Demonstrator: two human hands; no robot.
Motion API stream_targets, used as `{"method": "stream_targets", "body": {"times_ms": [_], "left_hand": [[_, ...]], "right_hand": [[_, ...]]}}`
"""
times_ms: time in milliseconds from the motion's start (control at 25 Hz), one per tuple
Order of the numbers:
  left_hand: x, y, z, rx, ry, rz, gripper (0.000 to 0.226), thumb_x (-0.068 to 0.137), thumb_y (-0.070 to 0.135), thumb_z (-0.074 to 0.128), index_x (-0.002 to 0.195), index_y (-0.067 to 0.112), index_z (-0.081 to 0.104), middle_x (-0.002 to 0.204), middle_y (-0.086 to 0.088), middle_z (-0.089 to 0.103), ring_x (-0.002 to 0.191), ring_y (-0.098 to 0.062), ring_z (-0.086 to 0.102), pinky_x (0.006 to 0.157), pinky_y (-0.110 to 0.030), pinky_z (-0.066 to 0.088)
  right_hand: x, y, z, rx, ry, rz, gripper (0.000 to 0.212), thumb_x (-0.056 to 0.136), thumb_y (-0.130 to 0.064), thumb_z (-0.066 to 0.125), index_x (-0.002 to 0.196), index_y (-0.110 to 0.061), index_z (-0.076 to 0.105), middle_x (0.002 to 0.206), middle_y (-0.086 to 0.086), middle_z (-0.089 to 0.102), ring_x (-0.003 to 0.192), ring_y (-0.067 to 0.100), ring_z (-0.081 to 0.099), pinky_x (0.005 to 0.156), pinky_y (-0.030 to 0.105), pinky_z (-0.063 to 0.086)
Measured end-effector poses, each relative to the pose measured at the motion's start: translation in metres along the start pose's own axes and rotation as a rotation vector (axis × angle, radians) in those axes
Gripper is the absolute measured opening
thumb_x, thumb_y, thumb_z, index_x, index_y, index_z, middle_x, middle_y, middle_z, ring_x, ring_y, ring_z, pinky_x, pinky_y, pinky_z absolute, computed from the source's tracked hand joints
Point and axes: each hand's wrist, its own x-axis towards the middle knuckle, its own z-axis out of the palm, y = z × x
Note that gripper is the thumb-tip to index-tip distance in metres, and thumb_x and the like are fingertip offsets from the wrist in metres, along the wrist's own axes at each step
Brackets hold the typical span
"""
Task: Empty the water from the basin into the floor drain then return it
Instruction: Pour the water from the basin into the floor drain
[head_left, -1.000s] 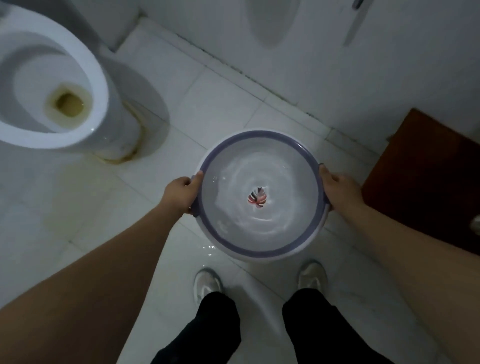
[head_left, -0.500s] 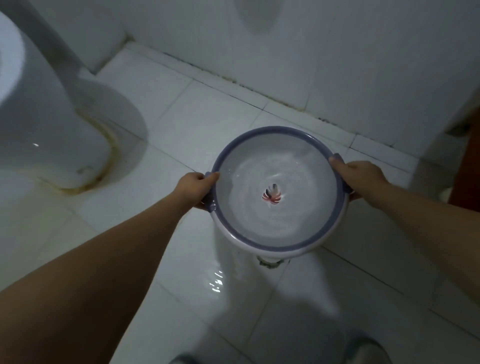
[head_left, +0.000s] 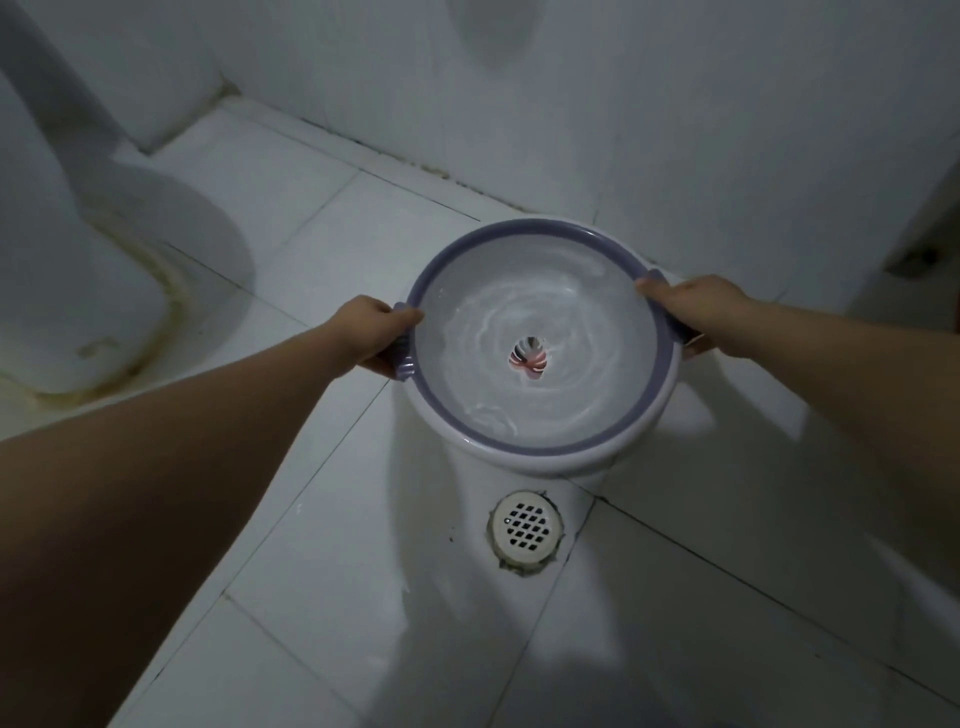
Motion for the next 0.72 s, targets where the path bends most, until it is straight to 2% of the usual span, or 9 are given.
{"method": "stream_targets", "body": {"times_ms": [160,320,520,720], "left_hand": [[0.007,-0.001,-0.010,0.058,-0.025,-0.018,0.037,0.096,0.030,0.058,0.104,-0.006,0.059,0.090,-0.022,0.069,0.066,-0.029,0.071,0.051,-0.031,0.061],[0.009,-0.012,-0.011,0.045,-0.024,-0.023,0.033,0.097,0.026,0.058,0.103,-0.007,0.059,0.083,-0.020,0.069,0.054,-0.024,0.071,0.047,-0.029,0.059],[0.011,-0.018,-0.013,0.043,-0.050,-0.038,0.035,0.096,0.026,0.059,0.101,-0.009,0.061,0.079,-0.020,0.070,0.058,-0.027,0.071,0.054,-0.034,0.062],[0.004,-0.018,-0.013,0.003,-0.041,-0.023,0.040,0.097,0.028,0.059,0.107,-0.011,0.059,0.085,-0.023,0.070,0.059,-0.026,0.071,0.046,-0.029,0.057]], "right_hand": [[0.001,-0.006,0.007,0.012,-0.018,0.016,0.065,0.082,-0.063,0.062,0.103,-0.001,0.063,0.080,0.013,0.066,0.066,0.029,0.066,0.046,0.030,0.052],[-0.003,-0.005,0.016,0.024,-0.026,0.019,0.073,0.082,-0.062,0.063,0.113,0.004,0.061,0.099,0.021,0.068,0.078,0.036,0.068,0.065,0.043,0.058],[-0.009,-0.002,0.019,0.004,-0.013,0.003,0.070,0.085,-0.065,0.055,0.106,0.002,0.063,0.093,0.018,0.067,0.069,0.031,0.065,0.052,0.034,0.053],[-0.010,0.001,0.020,0.029,0.010,-0.031,0.068,0.089,-0.062,0.051,0.104,0.003,0.064,0.093,0.020,0.068,0.081,0.037,0.068,0.068,0.045,0.059]]}}
